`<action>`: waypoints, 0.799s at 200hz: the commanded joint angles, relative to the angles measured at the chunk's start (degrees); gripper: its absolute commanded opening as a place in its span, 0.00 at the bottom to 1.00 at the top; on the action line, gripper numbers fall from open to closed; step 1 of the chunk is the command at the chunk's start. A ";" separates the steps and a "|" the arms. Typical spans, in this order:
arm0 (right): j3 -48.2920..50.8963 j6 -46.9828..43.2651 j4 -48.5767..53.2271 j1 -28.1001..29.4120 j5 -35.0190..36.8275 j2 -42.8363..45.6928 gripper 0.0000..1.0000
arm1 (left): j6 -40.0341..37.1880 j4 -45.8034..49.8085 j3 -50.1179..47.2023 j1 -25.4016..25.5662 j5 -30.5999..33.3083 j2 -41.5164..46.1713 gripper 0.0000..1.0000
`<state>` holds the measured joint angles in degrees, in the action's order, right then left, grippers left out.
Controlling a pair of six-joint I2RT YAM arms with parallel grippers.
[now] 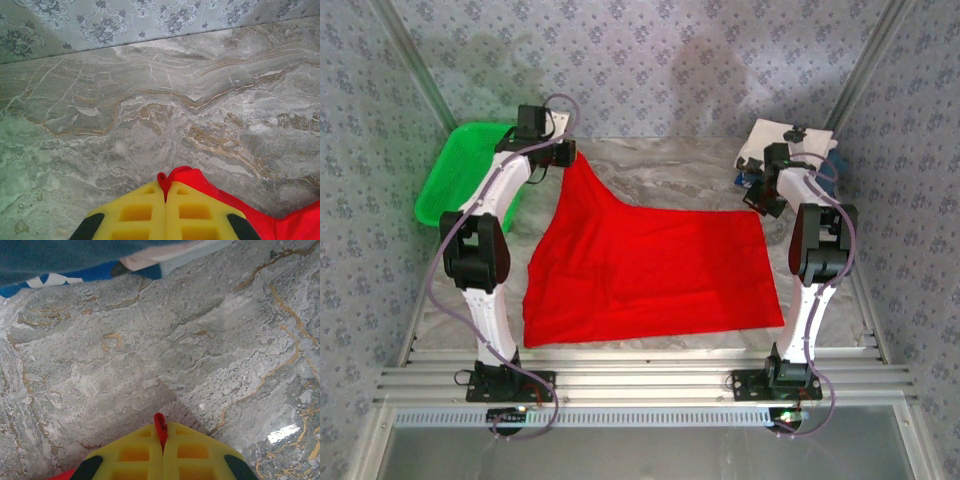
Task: Fold and stack the t-shirts
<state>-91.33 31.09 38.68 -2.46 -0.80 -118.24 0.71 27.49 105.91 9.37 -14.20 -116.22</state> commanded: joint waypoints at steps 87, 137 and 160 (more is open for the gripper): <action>5.20 -4.94 -0.21 -0.27 -1.85 11.16 0.00 | 13.06 5.05 -16.35 -1.95 -4.78 22.03 0.00; 13.15 -6.71 -1.51 -0.67 -3.07 17.49 0.00 | 20.93 5.76 -32.60 -1.35 -4.48 37.11 0.00; 18.01 -7.05 -2.09 -0.68 -3.14 20.98 0.00 | 24.31 8.68 -38.70 -1.28 -3.30 44.56 0.00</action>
<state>-76.97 25.76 36.60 -2.74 -3.20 -101.36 19.75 32.80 71.42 7.62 -17.58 -78.76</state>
